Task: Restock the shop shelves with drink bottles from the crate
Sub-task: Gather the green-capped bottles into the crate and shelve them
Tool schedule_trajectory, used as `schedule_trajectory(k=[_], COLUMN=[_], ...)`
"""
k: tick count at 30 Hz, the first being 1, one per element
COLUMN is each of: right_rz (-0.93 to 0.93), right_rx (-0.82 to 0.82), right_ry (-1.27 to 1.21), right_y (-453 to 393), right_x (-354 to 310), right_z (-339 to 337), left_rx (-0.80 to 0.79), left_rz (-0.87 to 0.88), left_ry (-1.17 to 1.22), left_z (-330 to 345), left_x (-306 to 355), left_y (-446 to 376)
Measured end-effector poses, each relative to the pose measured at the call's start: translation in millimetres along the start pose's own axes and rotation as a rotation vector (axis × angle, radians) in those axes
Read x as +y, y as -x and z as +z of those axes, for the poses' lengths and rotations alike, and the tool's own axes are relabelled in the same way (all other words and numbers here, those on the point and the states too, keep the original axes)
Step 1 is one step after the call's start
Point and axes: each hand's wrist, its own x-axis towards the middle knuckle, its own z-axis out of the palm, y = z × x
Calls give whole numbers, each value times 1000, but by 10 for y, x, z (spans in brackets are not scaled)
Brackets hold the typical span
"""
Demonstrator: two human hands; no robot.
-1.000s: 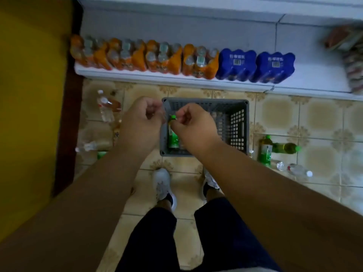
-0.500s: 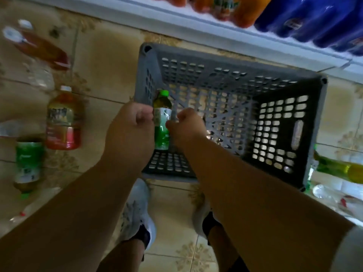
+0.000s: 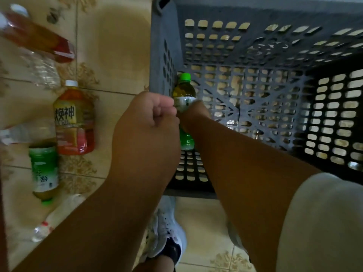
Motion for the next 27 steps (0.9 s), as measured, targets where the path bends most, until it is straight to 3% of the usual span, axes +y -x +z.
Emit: schedule_trajectory(k=[7, 11, 15, 19, 23, 27], right_rz=[-111, -144, -291, -357, -461, -517], right_rx=[23, -54, -72, -125, -112, -341], right_ry=[-220, -535, -615, -589, -574, -726], right_y=[641, 1420, 2256, 3136, 4023, 5169], right_x=[26, -35, -242, -505, -976, -1546], right_z=[-315, -750, -1199, -1751, -2328, -2849], left_rx=[-42, -31, -157, -154, -395, -468], left_rz=[-30, -107, -165, -261, -334, -231], left_ry=[-2, -34, -2, 247, 657, 695], left_z=[-43, -128, -233, -544, -1077, -1667], left_x=[45, 131, 627, 1353, 2072, 2889], left_y=[14, 206, 687, 1209, 1730, 2455])
